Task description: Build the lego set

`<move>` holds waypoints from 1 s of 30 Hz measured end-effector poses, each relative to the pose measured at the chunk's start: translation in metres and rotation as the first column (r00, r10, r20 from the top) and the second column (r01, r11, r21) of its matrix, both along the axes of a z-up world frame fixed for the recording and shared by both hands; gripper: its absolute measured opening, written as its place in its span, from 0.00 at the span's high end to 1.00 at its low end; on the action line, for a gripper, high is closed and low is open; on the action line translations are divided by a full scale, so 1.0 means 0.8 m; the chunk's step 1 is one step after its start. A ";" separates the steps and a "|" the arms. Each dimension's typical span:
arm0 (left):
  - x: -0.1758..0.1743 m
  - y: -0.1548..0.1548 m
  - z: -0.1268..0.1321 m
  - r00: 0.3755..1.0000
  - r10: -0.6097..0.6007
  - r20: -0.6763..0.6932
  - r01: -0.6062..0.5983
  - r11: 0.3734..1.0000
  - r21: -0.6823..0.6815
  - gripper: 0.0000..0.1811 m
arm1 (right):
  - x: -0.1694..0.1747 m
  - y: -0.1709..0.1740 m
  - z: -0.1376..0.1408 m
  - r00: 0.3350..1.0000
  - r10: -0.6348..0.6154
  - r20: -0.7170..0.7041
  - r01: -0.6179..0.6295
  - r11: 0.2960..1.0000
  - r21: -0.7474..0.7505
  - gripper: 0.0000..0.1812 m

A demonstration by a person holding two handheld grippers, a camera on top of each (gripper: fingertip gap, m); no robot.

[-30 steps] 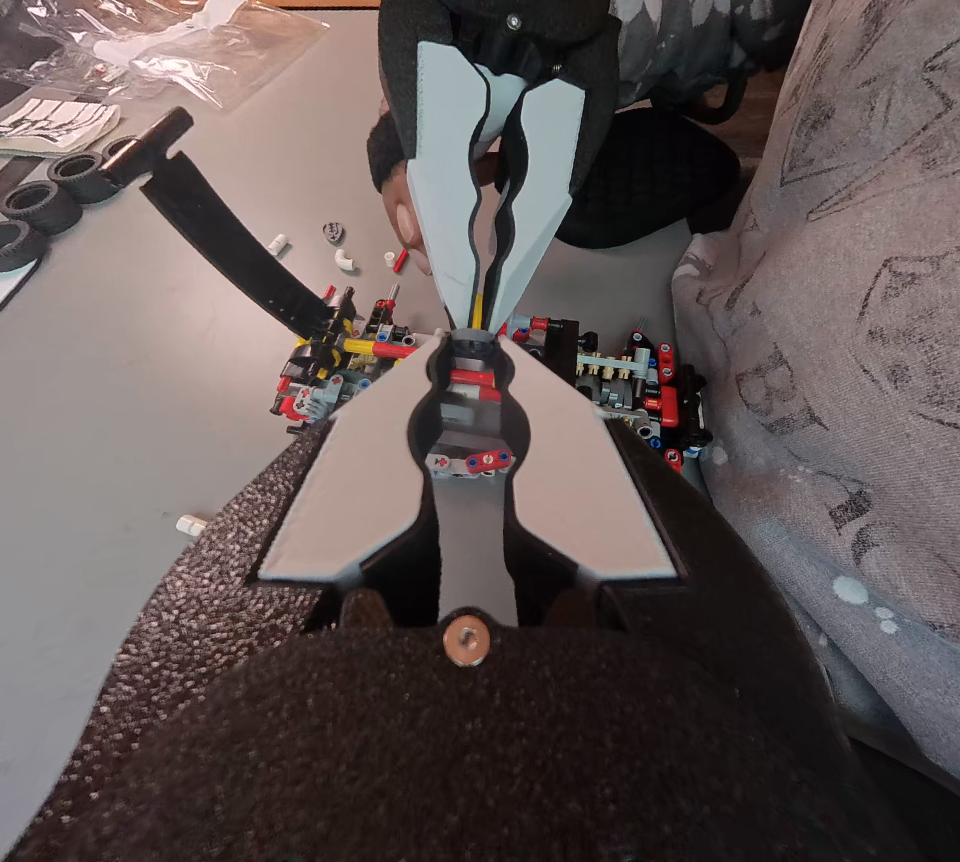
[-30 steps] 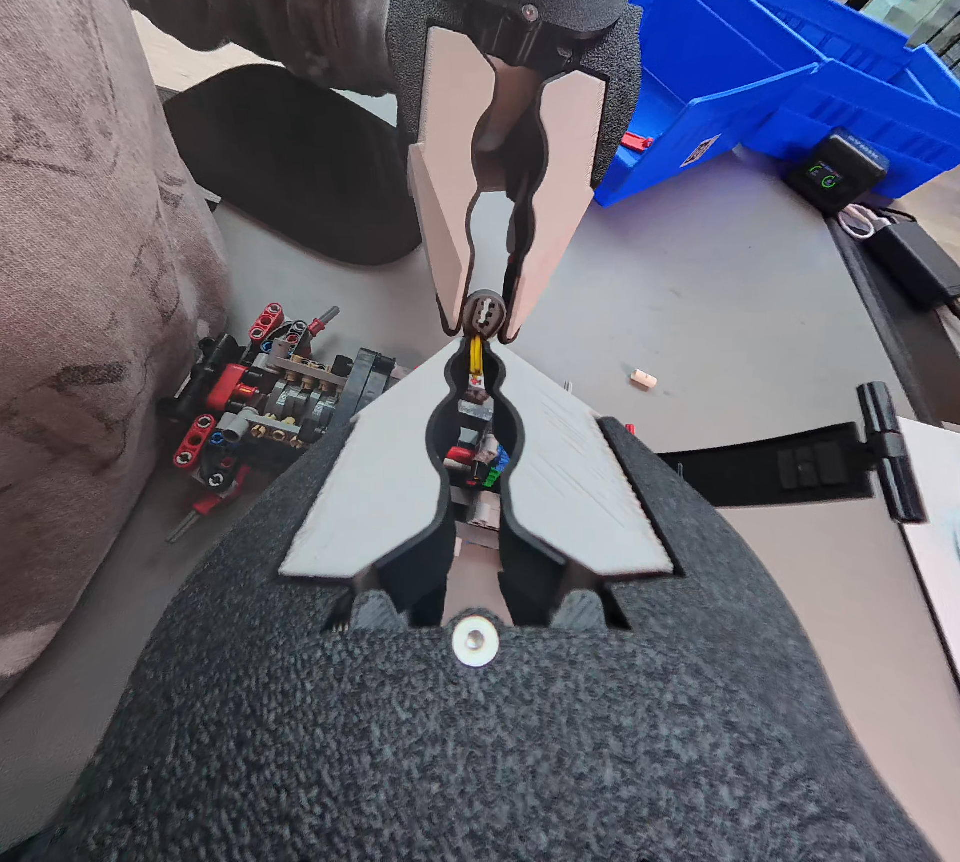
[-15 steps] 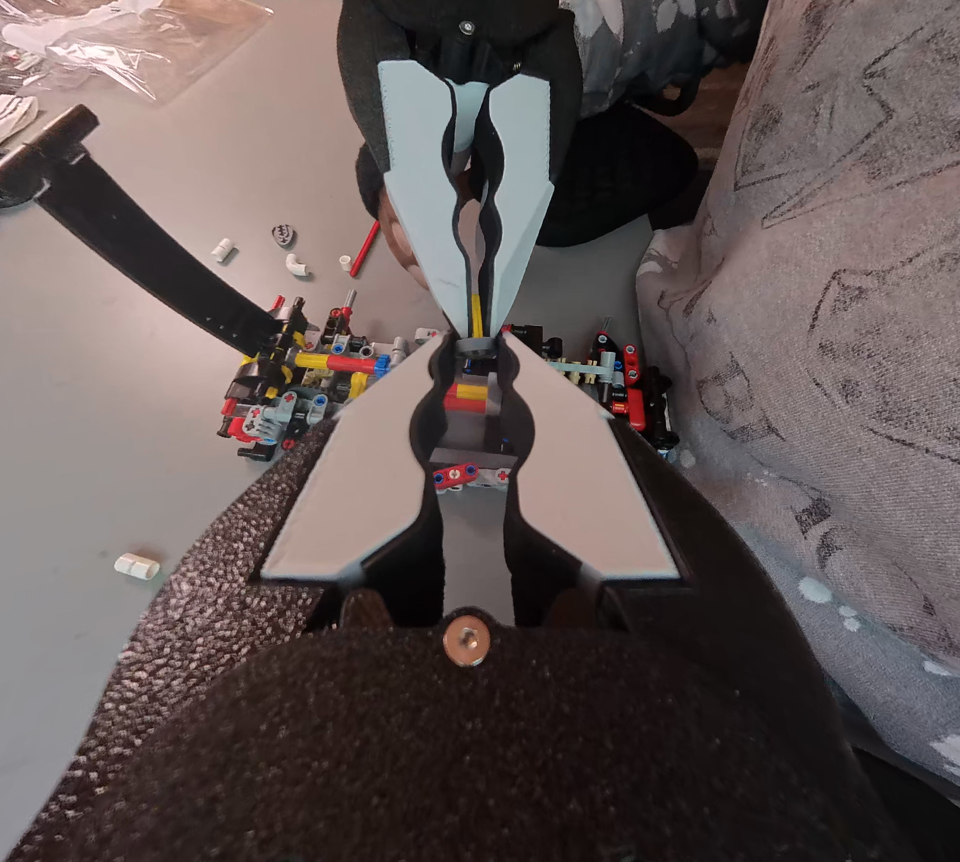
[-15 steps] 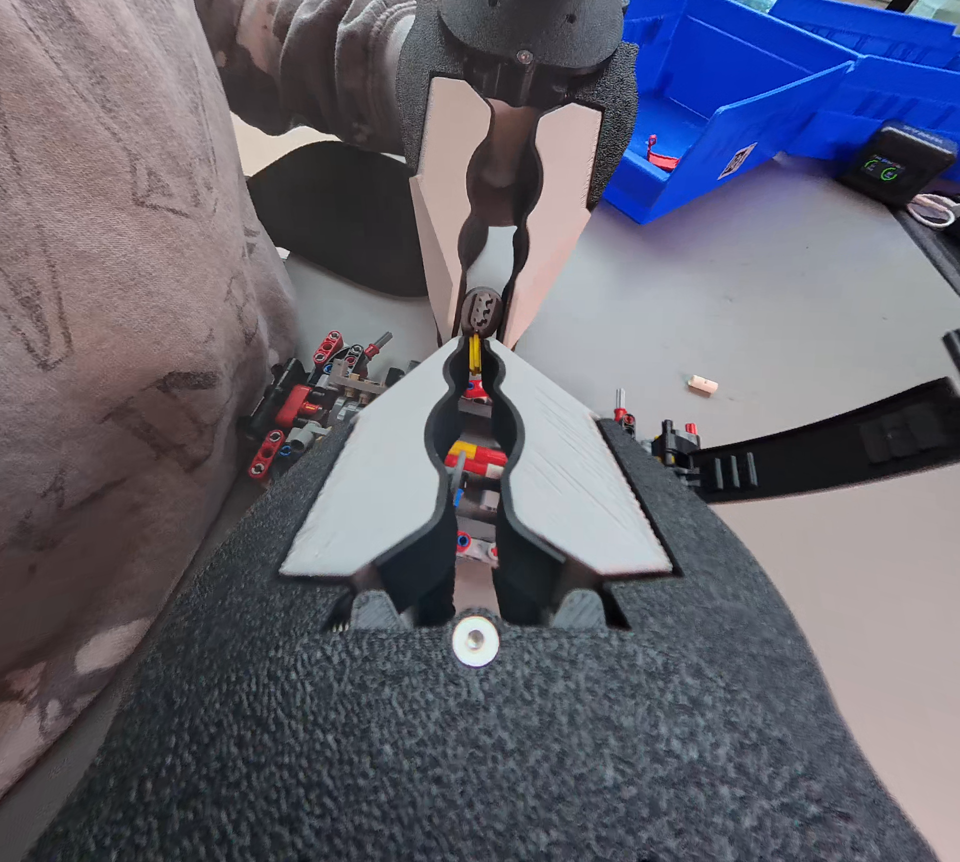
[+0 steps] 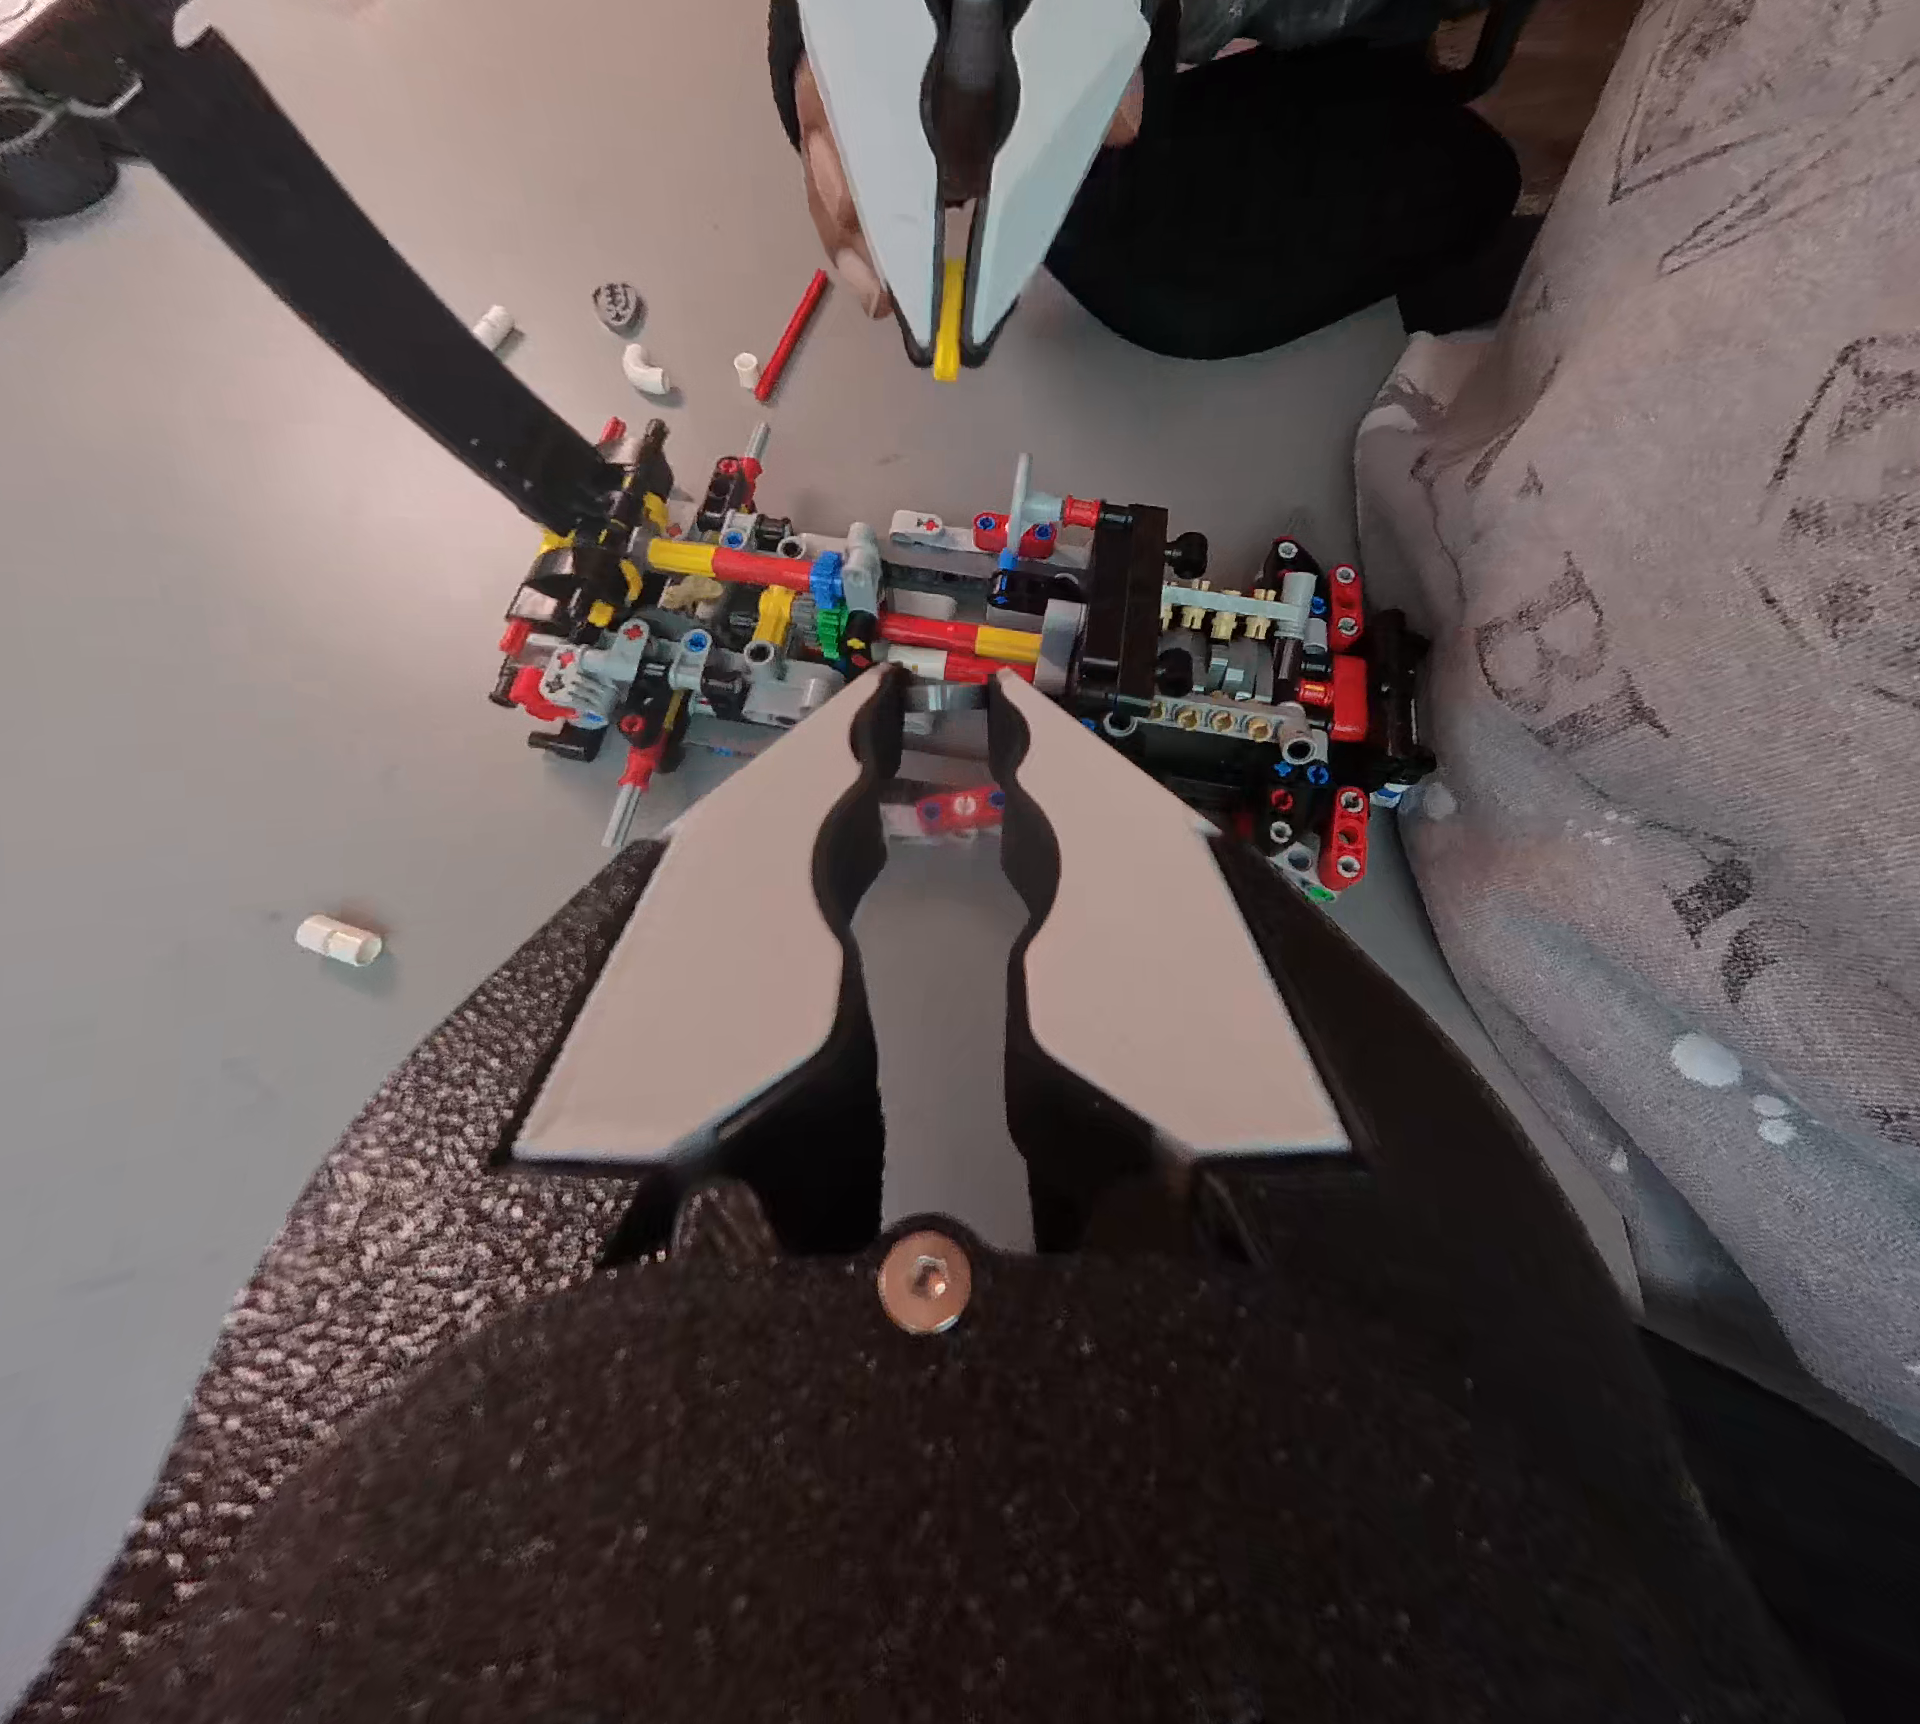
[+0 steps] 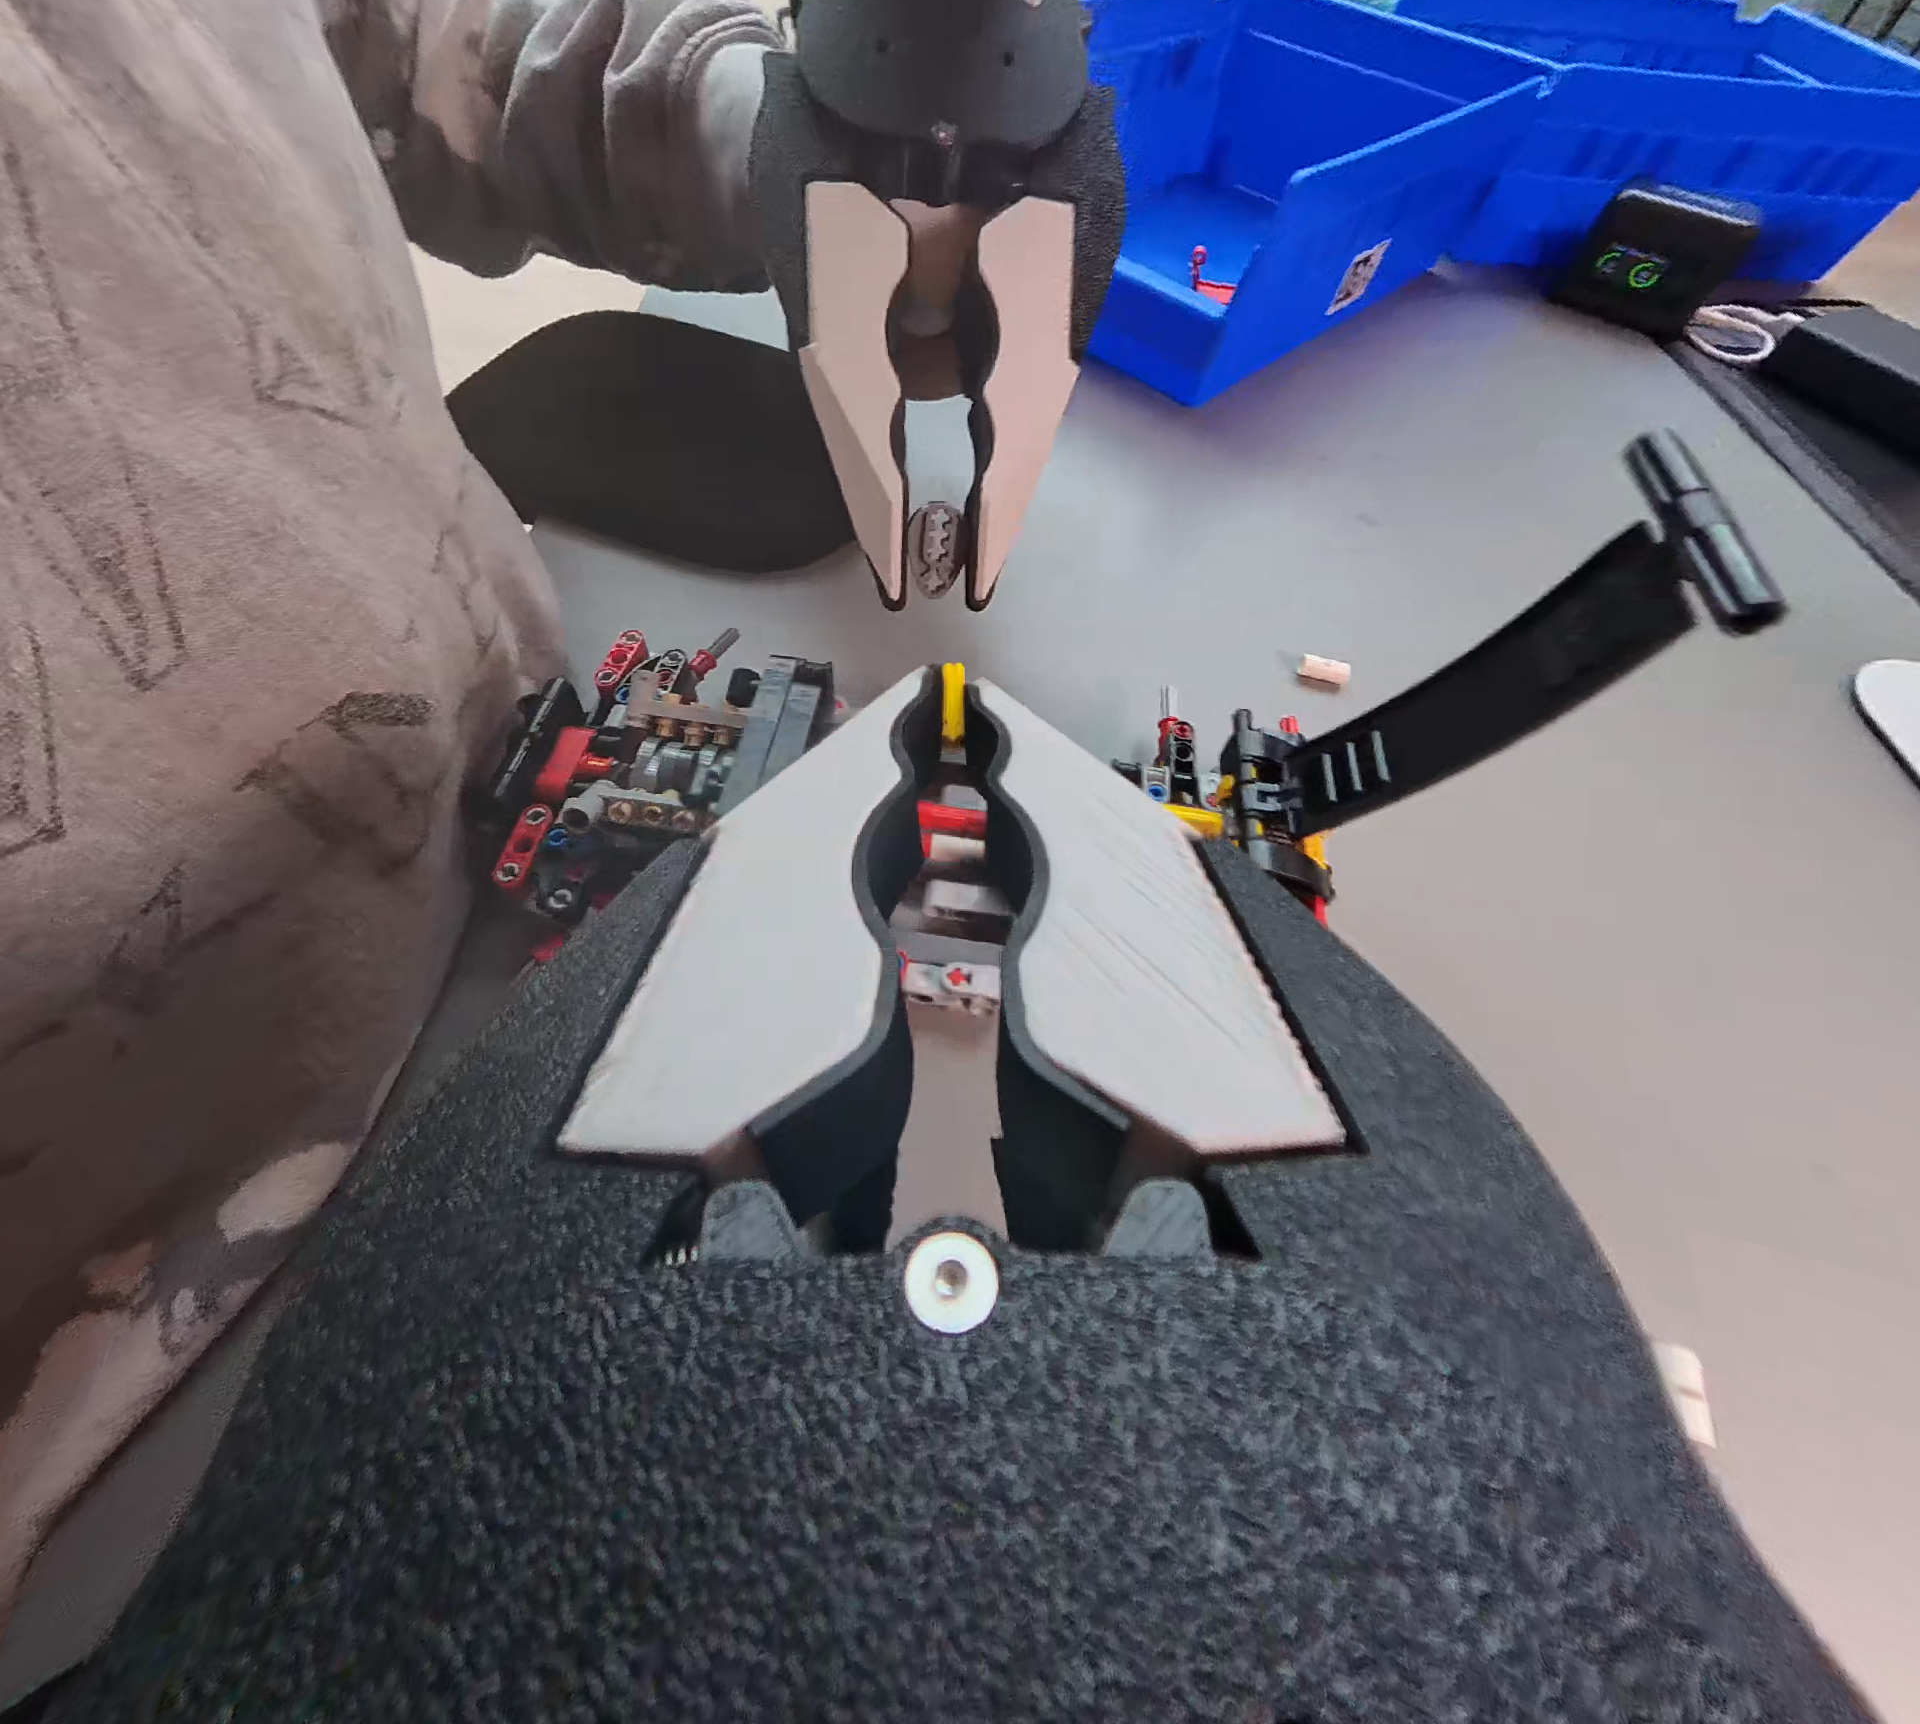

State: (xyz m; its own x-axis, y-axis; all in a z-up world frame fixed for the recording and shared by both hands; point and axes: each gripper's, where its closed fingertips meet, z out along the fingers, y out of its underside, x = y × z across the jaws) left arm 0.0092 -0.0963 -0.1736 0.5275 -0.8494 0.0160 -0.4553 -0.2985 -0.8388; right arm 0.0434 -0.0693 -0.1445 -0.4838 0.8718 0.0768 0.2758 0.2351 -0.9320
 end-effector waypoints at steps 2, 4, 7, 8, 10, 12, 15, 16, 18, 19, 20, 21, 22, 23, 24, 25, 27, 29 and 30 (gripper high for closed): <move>-0.009 0.003 -0.006 0.999 0.035 0.001 -0.035 0.999 -0.016 0.91 | 0.001 0.016 0.003 0.999 -0.046 -0.011 0.045 0.999 -0.023 0.98; -0.029 0.015 -0.014 0.992 0.125 -0.019 -0.125 0.992 -0.005 0.91 | 0.005 0.033 0.005 0.994 -0.103 -0.020 0.102 0.993 -0.060 0.98; -0.059 0.024 -0.029 0.970 0.236 -0.064 -0.236 0.972 0.007 0.91 | 0.014 0.059 -0.003 0.979 -0.205 -0.011 0.204 0.977 -0.067 0.98; -0.070 0.027 -0.032 0.958 0.275 -0.080 -0.275 0.961 0.019 0.91 | 0.018 0.069 -0.008 0.970 -0.244 -0.005 0.243 0.968 -0.055 0.98; -0.092 0.033 -0.036 0.932 0.349 -0.099 -0.348 0.937 0.030 0.91 | 0.028 0.094 -0.018 0.943 -0.333 0.012 0.334 0.943 -0.011 0.98; -0.105 0.039 -0.034 0.915 0.397 -0.078 -0.395 0.918 0.040 0.91 | 0.042 0.126 -0.026 0.901 -0.434 0.030 0.433 0.901 0.033 0.98; -0.116 0.049 -0.036 0.891 0.450 -0.051 -0.449 0.893 0.039 0.91 | 0.069 0.188 -0.045 0.807 -0.585 0.080 0.572 0.808 0.142 0.97; -0.121 0.054 -0.038 0.880 0.472 -0.056 -0.470 0.882 0.045 0.91 | 0.081 0.216 -0.053 0.761 -0.643 0.088 0.619 0.759 0.201 0.98; -0.130 0.060 -0.040 0.861 0.505 -0.068 -0.501 0.863 0.060 0.91 | 0.114 0.281 -0.072 0.638 -0.761 0.116 0.703 0.637 0.317 0.97; -0.135 0.062 -0.035 0.850 0.523 -0.064 -0.518 0.852 0.079 0.91 | 0.131 0.309 -0.078 0.583 -0.803 0.127 0.731 0.586 0.349 0.97; -0.140 0.063 -0.028 0.840 0.541 -0.049 -0.535 0.839 0.101 0.91 | 0.147 0.336 -0.082 0.526 -0.840 0.131 0.764 0.535 0.361 0.97; -0.146 0.063 -0.017 0.826 0.564 -0.025 -0.557 0.821 0.125 0.91 | 0.162 0.359 -0.086 0.481 -0.865 0.138 0.789 0.497 0.361 0.97; -0.154 0.062 -0.004 0.811 0.586 0.008 -0.580 0.800 0.153 0.91 | 0.175 0.375 -0.093 0.447 -0.879 0.165 0.805 0.475 0.355 0.97; -0.163 0.061 0.011 0.792 0.608 0.049 -0.606 0.775 0.179 0.91 | 0.187 0.388 -0.103 0.418 -0.886 0.201 0.810 0.464 0.359 0.96; -0.174 0.058 0.028 0.770 0.631 0.098 -0.636 0.745 0.201 0.91 | 0.198 0.395 -0.113 0.395 -0.889 0.231 0.807 0.456 0.376 0.95; -0.184 0.054 0.044 0.748 0.646 0.150 -0.663 0.717 0.215 0.91 | 0.198 0.397 -0.111 0.409 -0.885 0.221 0.811 0.464 0.358 0.94; -0.200 0.045 0.069 0.716 0.658 0.232 -0.698 0.681 0.221 0.91 | 0.201 0.399 -0.112 0.385 -0.890 0.246 0.825 0.451 0.341 0.92; -0.218 0.038 0.083 0.682 0.679 0.272 -0.731 0.644 0.226 0.91 | 0.203 0.401 -0.111 0.376 -0.894 0.244 0.831 0.442 0.339 0.89; -0.225 0.035 0.086 0.673 0.685 0.280 -0.739 0.634 0.226 0.91 | 0.204 0.403 -0.111 0.369 -0.897 0.242 0.835 0.435 0.338 0.87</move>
